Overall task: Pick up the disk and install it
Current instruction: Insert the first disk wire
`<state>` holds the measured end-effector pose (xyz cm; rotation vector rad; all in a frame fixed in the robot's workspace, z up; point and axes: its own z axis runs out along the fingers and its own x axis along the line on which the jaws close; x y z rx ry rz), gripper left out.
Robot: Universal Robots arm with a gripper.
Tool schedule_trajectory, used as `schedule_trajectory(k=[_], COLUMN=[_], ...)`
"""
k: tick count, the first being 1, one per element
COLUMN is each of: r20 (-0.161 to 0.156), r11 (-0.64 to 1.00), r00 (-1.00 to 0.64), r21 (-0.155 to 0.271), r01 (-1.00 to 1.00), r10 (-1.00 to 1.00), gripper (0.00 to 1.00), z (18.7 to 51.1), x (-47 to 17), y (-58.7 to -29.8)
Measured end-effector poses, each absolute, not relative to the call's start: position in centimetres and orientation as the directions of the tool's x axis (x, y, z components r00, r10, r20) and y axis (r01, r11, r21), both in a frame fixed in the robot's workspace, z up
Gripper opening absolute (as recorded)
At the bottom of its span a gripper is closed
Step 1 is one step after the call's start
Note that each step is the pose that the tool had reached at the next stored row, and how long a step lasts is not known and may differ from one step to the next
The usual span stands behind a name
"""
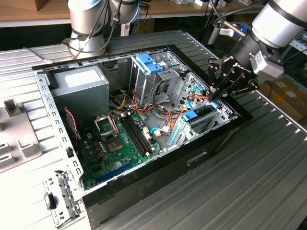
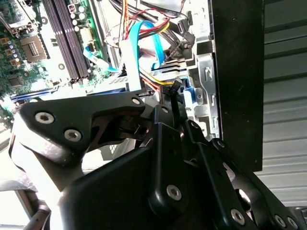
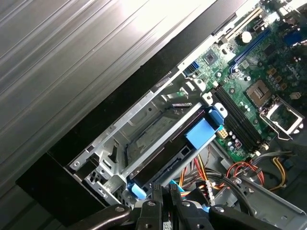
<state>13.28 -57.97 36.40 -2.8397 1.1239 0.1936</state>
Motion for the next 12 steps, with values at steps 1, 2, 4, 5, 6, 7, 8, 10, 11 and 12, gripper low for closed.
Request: schedule_trajectory(k=[1,2,4,5,6,7,8,10,11,12], r20=[-0.147,-0.147,-0.147,-0.147,-0.147,-0.147,-0.147,-0.147,-0.147,-0.147], r11=[-0.727,-0.727,-0.726,-0.724,-0.723,-0.722,-0.721,-0.716,-0.714,-0.709], r00=[0.723,0.722,0.721,0.720,0.719,0.717,0.716,0.712,0.709,0.705], r21=[-0.029,-0.029,-0.029,-0.029,-0.029,-0.029,-0.029,-0.029,-0.029,-0.029], r01=[-0.686,-0.686,-0.687,-0.689,-0.690,-0.691,-0.693,-0.697,-0.700,-0.704], r10=[-0.675,-0.676,-0.677,-0.679,-0.680,-0.681,-0.682,-0.687,-0.689,-0.694], gripper=[0.18,0.18,0.18,0.18,0.18,0.18,0.18,0.18,0.18,0.18], z=[36.40,36.39,36.39,36.38,36.37,36.37,36.36,36.35,36.35,36.34], x=[13.22,13.11,12.94,12.85,12.81,12.76,12.71,12.62,12.60,12.58], y=[-57.97,-57.97,-57.97,-57.97,-57.97,-57.97,-57.97,-57.97,-57.97,-57.97])
